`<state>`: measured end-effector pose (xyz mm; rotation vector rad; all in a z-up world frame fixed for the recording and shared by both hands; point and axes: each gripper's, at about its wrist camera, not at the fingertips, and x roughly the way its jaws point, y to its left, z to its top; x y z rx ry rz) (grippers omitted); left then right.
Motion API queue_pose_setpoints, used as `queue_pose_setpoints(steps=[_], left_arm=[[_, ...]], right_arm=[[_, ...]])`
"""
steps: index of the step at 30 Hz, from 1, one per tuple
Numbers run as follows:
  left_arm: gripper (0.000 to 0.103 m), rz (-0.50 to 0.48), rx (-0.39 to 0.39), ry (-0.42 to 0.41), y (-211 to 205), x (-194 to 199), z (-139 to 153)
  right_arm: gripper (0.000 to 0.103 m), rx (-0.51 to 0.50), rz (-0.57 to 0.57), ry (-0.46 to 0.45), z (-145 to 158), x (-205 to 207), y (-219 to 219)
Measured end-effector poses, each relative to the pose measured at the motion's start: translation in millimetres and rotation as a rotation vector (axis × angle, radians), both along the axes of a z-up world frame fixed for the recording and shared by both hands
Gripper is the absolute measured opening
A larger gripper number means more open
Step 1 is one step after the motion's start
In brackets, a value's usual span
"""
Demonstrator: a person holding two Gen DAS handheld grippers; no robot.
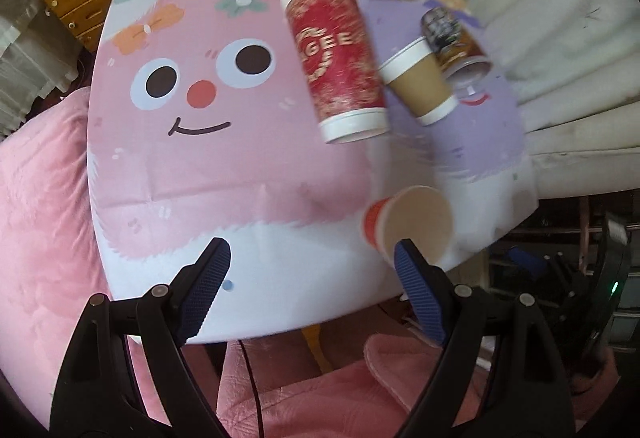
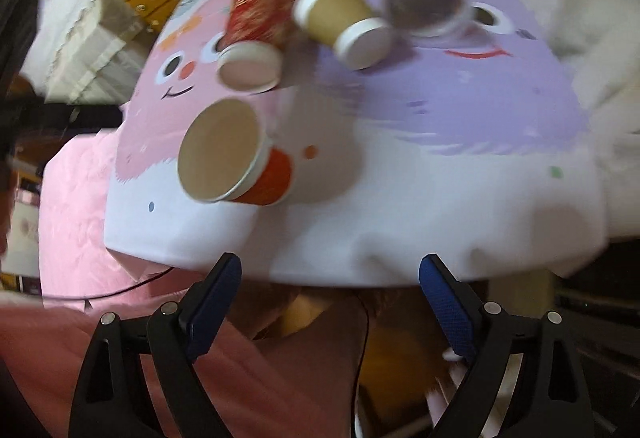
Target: Flip cup upright
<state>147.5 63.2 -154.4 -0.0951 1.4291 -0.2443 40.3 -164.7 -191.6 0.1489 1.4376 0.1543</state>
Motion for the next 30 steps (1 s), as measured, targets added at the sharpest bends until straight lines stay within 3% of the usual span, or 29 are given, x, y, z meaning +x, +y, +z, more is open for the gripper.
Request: queue_pose_setpoints(steps=[6, 14, 19, 27, 30], left_arm=[[0.082, 0.049, -0.026, -0.012, -13, -24, 34], [0.082, 0.103, 0.057, -0.157, -34, -63, 81], [0.082, 0.218, 0.071, -0.23, -39, -92, 101], [0.082, 0.263, 0.164, -0.348, -51, -120, 124], [0.09, 0.271, 0.202, -0.361, -56, -127, 127]], right_arm=[[0.096, 0.01, -0.06, 0.096, 43, 11, -32], [0.098, 0.012, -0.012, 0.106, 99, 5, -32], [0.098, 0.063, -0.018, -0.007, 133, -9, -30], [0.102, 0.012, -0.04, -0.284, 189, -32, -32], [0.102, -0.001, -0.021, -0.362, 205, -42, -30]])
